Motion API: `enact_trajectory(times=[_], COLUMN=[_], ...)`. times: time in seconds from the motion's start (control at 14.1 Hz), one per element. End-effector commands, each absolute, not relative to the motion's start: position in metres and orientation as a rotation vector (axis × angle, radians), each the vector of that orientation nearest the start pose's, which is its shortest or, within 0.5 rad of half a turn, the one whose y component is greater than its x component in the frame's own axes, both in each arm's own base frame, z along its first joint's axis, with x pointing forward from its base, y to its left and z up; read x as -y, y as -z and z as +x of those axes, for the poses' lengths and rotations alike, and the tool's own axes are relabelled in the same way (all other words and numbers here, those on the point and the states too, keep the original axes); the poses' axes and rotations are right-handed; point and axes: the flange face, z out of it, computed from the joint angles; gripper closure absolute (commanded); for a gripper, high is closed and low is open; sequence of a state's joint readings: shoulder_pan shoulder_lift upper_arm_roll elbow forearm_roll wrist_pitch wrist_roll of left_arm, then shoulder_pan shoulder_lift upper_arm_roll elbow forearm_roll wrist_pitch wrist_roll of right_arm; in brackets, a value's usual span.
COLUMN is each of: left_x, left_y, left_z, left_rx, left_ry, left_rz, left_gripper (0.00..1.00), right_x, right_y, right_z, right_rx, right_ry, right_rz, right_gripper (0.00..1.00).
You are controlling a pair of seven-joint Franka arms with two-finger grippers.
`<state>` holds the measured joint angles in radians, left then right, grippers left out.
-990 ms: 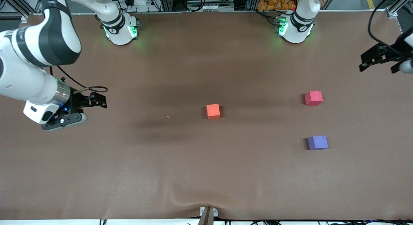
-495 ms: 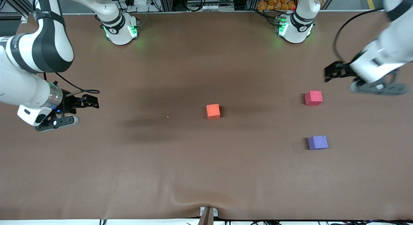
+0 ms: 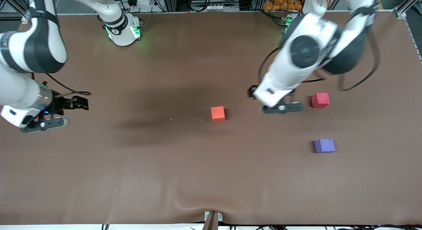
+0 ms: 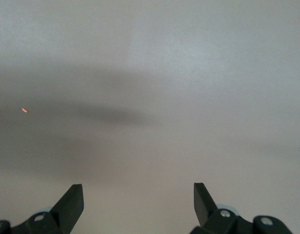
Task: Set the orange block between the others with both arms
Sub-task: 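Reach the open left gripper over the orange cube at the middle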
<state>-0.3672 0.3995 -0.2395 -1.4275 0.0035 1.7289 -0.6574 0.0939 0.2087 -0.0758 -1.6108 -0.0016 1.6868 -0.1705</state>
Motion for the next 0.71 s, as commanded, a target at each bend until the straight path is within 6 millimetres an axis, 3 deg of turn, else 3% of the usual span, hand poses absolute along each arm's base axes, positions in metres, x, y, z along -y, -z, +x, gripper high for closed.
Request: enact_trajectory(times=[0.0,0.21,0.42,0.64], left_x=[0.409,0.464,0.503,0.502], left_y=[-0.422,-0.361,-0.311,-0.276], left_z=[0.571,0.558,0.535,0.534], left_rx=[0.182,0.25,0.156,0.111], left_ry=[-0.151,-0.114,-0.108,-0.103], left_rz=[-3.185,-3.22,-3.227,-3.167], left_gripper=[0.0,0.0,0.0,0.0], right_x=[0.005,0.033,0.035,0.053], right_y=[-0.527,-0.558,-0.582,-0.589], right_z=[0.594,0.576,0.561,0.554], right_rx=[0.266,0.191,0.153,0.081], right_ry=[-0.179,-0.13,-0.105,-0.114], right_rz=[-3.128,-3.131,-3.127,-3.119], right_gripper=[0.0,0.0,0.0,0.0])
